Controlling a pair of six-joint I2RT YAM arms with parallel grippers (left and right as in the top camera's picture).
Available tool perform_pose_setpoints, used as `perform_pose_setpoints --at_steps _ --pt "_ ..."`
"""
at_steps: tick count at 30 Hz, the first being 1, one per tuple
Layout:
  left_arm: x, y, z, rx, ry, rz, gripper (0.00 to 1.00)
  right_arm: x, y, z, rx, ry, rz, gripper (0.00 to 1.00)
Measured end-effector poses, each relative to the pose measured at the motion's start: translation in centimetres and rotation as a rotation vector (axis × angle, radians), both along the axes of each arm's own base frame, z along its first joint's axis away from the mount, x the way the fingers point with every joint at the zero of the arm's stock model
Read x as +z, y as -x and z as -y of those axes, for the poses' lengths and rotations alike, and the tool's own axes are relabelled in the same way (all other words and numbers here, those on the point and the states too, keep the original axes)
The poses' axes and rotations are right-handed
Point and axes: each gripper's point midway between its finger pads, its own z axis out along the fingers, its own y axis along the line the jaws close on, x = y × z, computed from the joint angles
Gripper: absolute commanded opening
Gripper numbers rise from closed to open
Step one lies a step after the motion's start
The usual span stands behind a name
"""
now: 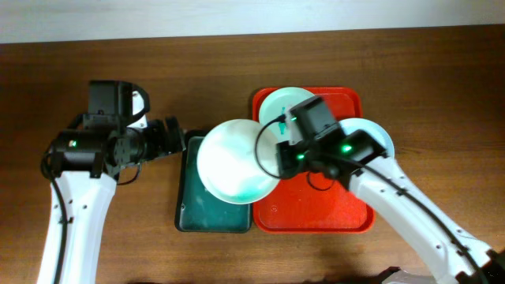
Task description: Clean dirty plates on tray and stack at the side
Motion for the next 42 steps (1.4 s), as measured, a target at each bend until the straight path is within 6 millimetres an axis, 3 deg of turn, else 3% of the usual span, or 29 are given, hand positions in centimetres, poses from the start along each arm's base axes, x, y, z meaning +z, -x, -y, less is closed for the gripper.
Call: perform_pose_setpoints --at_steps 3,5,6,11,15,22,42 --pt "-0.2 0.8 -0.1 0.002 -0.002 -0.031 1.00 -2.7 -1.3 -2.8 0.010 0.083 0.057 0.04" --pt "-0.5 1.4 -0.2 0.002 -0.004 -0.054 1.00 -4.8 -1.4 -3.3 0.009 0.174 0.072 0.04" --pt "-0.6 1.6 -0.2 0.002 -0.005 -0.063 1.00 -4.8 -1.7 -3.1 -0.003 0.201 0.099 0.04" --pt "-0.6 1.7 -0.2 0.002 -0.005 -0.068 1.00 -2.2 -2.3 -2.4 -0.001 0.349 0.287 0.04" --pt "-0.6 1.7 -0.2 0.002 -0.005 -0.068 1.00 0.8 -0.9 -3.3 0.053 0.482 0.465 0.04" --pt "-0.6 1.7 -0.2 0.002 -0.005 -0.068 1.00 3.7 0.7 -4.2 0.045 0.647 0.675 0.04" --pt "-0.6 1.7 -0.2 0.002 -0.005 -0.068 1.00 4.3 0.5 -3.8 0.067 0.714 0.709 0.04"
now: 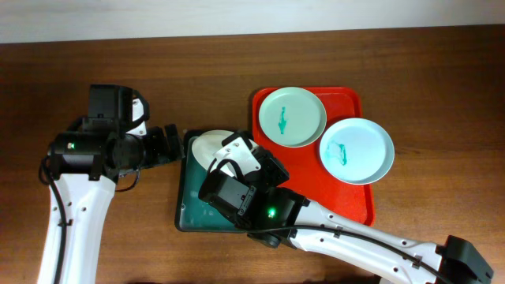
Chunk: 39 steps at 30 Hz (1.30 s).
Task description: Clean dirty plates on tray and stack at the side
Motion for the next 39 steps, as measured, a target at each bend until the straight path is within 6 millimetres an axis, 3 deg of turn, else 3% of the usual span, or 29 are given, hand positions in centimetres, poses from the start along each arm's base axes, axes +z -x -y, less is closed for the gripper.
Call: perform_pose_setpoints --at_steps 10,13,15,19,20,22,24,26,29,32,34,35,37,38,39 --pt "0.0 0.0 0.0 0.000 0.000 0.000 1.00 0.0 0.0 -0.1 0.001 -0.004 -0.003 0.04" --pt "0.0 0.0 0.0 0.000 0.000 0.000 1.00 -1.5 0.6 0.3 -0.051 -0.105 -0.085 0.04" --pt "0.0 0.0 0.0 0.000 0.000 0.000 1.00 -3.1 0.5 1.8 -0.162 -0.207 -0.169 0.04" --pt "0.0 0.0 0.0 0.000 -0.001 0.000 1.00 -6.0 -0.5 3.4 -0.238 -0.444 -0.486 0.04" --pt "0.0 0.0 0.0 0.001 -0.002 0.000 1.00 -5.6 -0.8 3.4 -0.213 -0.522 -0.563 0.04" --pt "0.0 0.0 -0.1 0.001 -0.003 0.001 1.00 -2.3 -2.2 4.7 -0.170 -0.716 -0.620 0.04" --pt "0.0 0.0 -0.1 0.001 -0.003 0.001 0.99 1.8 -3.5 9.7 -0.215 -0.883 -0.572 0.04" --pt "0.0 0.0 -0.1 0.001 -0.003 0.001 1.00 2.8 -3.6 16.6 -0.404 -0.970 -0.533 0.04" --pt "0.0 0.0 -0.1 0.002 -0.004 0.000 1.00 0.8 -2.5 29.1 -0.830 -1.064 -0.464 0.04" --pt "0.0 0.0 -0.1 0.001 -0.003 0.000 0.99 -1.9 0.8 40.4 -1.208 -1.110 -0.367 0.04" --pt "0.0 0.0 -0.1 0.001 -0.003 0.000 1.00 -3.3 2.4 43.6 -1.324 -1.124 -0.357 0.04" --pt "0.0 0.0 -0.1 0.001 -0.003 0.000 1.00 -5.3 4.2 46.4 -1.439 -1.129 -0.375 0.04" --pt "0.0 0.0 -0.1 0.001 -0.003 -0.001 1.00 -8.1 5.7 48.4 -1.535 -1.143 -0.432 0.04" --pt "0.0 0.0 -0.1 0.002 -0.004 0.000 0.99 -10.5 6.3 49.0 -1.584 -1.150 -0.500 0.04" --pt "0.0 0.0 -0.1 0.001 -0.003 0.000 0.99 -11.5 6.3 49.1 -1.597 -1.152 -0.535 0.04"
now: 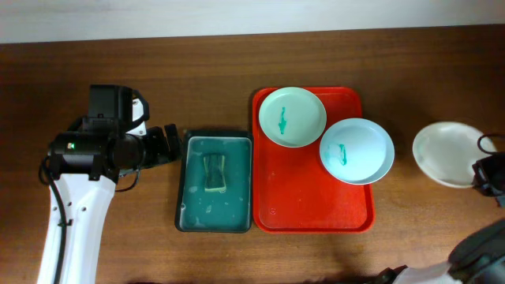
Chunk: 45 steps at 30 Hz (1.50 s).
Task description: Clean dirty plates on tray and stack at the side
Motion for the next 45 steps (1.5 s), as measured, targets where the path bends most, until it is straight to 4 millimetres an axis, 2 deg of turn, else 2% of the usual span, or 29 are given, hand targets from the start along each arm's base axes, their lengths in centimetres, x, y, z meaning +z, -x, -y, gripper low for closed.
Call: perform_pose_setpoints --at_steps 1,2,3,4,8,11,12,13,15,16,18,19,22,23,24,26,28,31,35,36,37,39,42,44,45 --pt "0.0 0.0 0.0 0.000 0.000 0.000 1.00 -1.5 0.1 -0.2 0.006 -0.036 -0.030 0.04" --pt "0.0 0.0 0.0 0.000 0.000 0.000 1.00 -2.9 0.1 -0.4 0.024 -0.071 -0.061 0.15" --pt "0.0 0.0 0.0 0.000 0.000 0.000 1.00 -4.4 0.2 -0.8 0.042 -0.106 -0.091 0.36" --pt "0.0 0.0 0.0 0.000 0.000 0.000 0.99 -5.3 0.3 -1.2 0.069 -0.129 -0.112 0.43" --pt "0.0 0.0 0.0 0.000 0.000 0.000 1.00 -4.8 0.5 -2.3 0.110 -0.162 -0.115 0.47" --pt "0.0 0.0 0.0 0.000 0.000 0.000 1.00 -0.7 -1.1 -3.0 0.181 -0.097 0.028 0.49" --pt "0.0 0.0 0.0 0.000 0.000 0.000 0.99 3.3 -2.7 -4.5 0.284 -0.017 0.151 0.50" --pt "0.0 0.0 0.0 0.000 0.000 -0.001 1.00 5.7 -3.7 -6.1 0.365 0.033 0.220 0.50" --pt "0.0 0.0 0.0 0.000 0.000 0.000 1.00 7.9 -5.6 -9.2 0.535 0.109 0.271 0.50" --pt "0.0 0.0 0.0 0.000 -0.001 0.000 1.00 8.0 -7.9 -12.1 0.701 0.174 0.270 0.50" --pt "0.0 0.0 0.0 0.000 0.000 0.000 1.00 7.2 -9.6 -13.1 0.778 0.233 0.257 0.52" --pt "0.0 0.0 0.0 0.000 0.000 -0.001 1.00 6.1 -10.6 -13.6 0.816 0.262 0.245 0.53" --pt "0.0 0.0 0.0 0.000 0.000 0.000 1.00 0.2 -11.8 -15.5 0.953 0.244 0.118 0.53" --pt "0.0 0.0 0.0 0.000 0.000 0.000 0.99 -1.6 -11.7 -15.5 0.970 0.224 0.071 0.43" --pt "0.0 0.0 0.0 0.000 0.000 0.000 0.99 -2.9 -11.5 -15.4 0.980 0.206 0.038 0.26" --pt "0.0 0.0 0.0 0.000 0.000 0.000 0.99 -5.3 -10.8 -15.3 0.997 0.162 -0.034 0.04" --pt "0.0 0.0 0.0 0.000 0.000 0.000 1.00 -6.5 -9.6 -15.6 0.998 0.113 -0.085 0.04" --pt "0.0 0.0 0.0 0.000 0.000 0.000 1.00 -5.4 -8.4 -16.4 1.008 0.068 -0.096 0.04" --pt "0.0 0.0 0.0 0.000 0.000 0.000 1.00 -1.4 -5.9 -17.5 0.993 0.042 -0.082 0.04" --pt "0.0 0.0 0.0 0.000 0.000 0.000 1.00 0.4 -4.8 -18.3 0.983 0.017 -0.059 0.04" --pt "0.0 0.0 0.0 0.000 0.000 0.000 1.00 1.3 -4.4 -18.8 0.979 0.007 -0.038 0.04" --pt "0.0 0.0 0.0 0.000 0.000 0.000 1.00 1.9 -3.8 -19.7 0.985 -0.019 -0.021 0.04" --pt "0.0 0.0 0.0 0.000 0.000 0.000 1.00 -0.5 -2.7 -22.2 1.005 -0.078 -0.029 0.04" --pt "0.0 0.1 0.0 0.000 0.000 -0.003 1.00 -5.6 -2.8 -26.1 1.068 -0.086 0.052 0.04" --pt "0.0 0.0 0.0 0.000 0.000 0.000 1.00 -6.8 -2.1 -27.6 1.094 -0.108 0.055 0.10"
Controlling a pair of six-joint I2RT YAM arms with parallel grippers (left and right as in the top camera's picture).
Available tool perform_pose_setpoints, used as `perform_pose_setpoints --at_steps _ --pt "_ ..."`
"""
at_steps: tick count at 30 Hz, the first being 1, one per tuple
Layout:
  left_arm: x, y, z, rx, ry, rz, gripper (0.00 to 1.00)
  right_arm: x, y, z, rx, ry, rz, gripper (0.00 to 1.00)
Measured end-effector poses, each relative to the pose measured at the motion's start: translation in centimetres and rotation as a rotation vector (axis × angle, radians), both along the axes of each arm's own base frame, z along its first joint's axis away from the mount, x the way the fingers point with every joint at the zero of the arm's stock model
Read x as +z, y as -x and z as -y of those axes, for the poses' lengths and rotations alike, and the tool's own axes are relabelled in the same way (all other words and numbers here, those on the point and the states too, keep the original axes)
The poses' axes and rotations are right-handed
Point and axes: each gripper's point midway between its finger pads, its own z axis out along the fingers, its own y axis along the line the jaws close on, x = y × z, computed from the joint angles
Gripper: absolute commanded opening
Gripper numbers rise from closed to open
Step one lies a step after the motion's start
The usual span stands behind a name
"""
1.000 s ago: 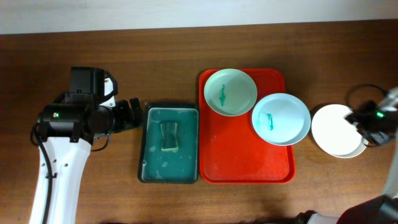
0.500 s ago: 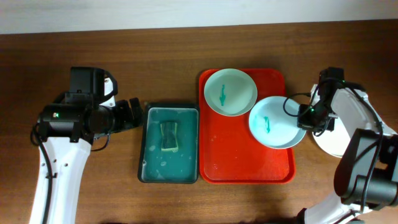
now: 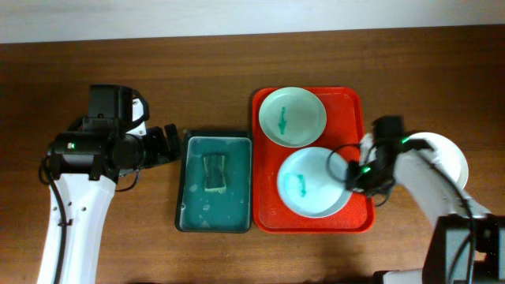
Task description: Clean dirty plates on tray and stack at the side
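Note:
Two dirty plates lie on the red tray [image 3: 272,217]. A pale green plate [image 3: 292,116] with a green smear sits at its far end. A light blue plate [image 3: 312,185], also smeared, sits at the near middle. My right gripper [image 3: 348,177] is at that plate's right rim and looks shut on it. The clean white plate [image 3: 451,162] rests on the table to the right of the tray, partly covered by my right arm. Beside the left edge of the tub, my left gripper [image 3: 169,143] hangs open and holds nothing.
A dark green tub [image 3: 181,189] of greenish water stands left of the tray, with a sponge [image 3: 214,173] lying in it. Bare brown table lies around the tub, the tray and the white plate.
My right gripper was at the frame's right edge by the white plate; now it is on the tray at the light blue plate's rim. That plate has shifted nearer and to the left. Left arm unchanged.
My right gripper first held the white plate over the edge between tub and tray. Then the plate was down in the tub under the arm. Later it lay on the table right of the tray. Now the gripper is on the light blue plate, which has shifted.

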Motion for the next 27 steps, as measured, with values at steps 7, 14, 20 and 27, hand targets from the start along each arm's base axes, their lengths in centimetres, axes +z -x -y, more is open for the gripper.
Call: perform_pose_setpoints --at_steps 7,14,20,27 --pt "0.3 -0.5 0.2 0.032 0.028 0.017 1.00 2.2 -0.3 -0.5 -0.005 0.082 -0.014 0.32" --pt "-1.3 -0.5 3.1 -0.085 0.024 -0.002 0.88 11.8 -2.8 -0.4 0.054 0.086 0.290 0.35" --pt "-14.9 2.0 8.1 -0.311 -0.076 -0.312 0.59 11.8 -2.3 -0.4 0.057 0.087 0.274 0.35" --pt "-22.1 0.5 8.8 -0.296 -0.101 -0.433 0.00 11.7 -2.1 -0.4 0.058 0.087 0.264 0.36"
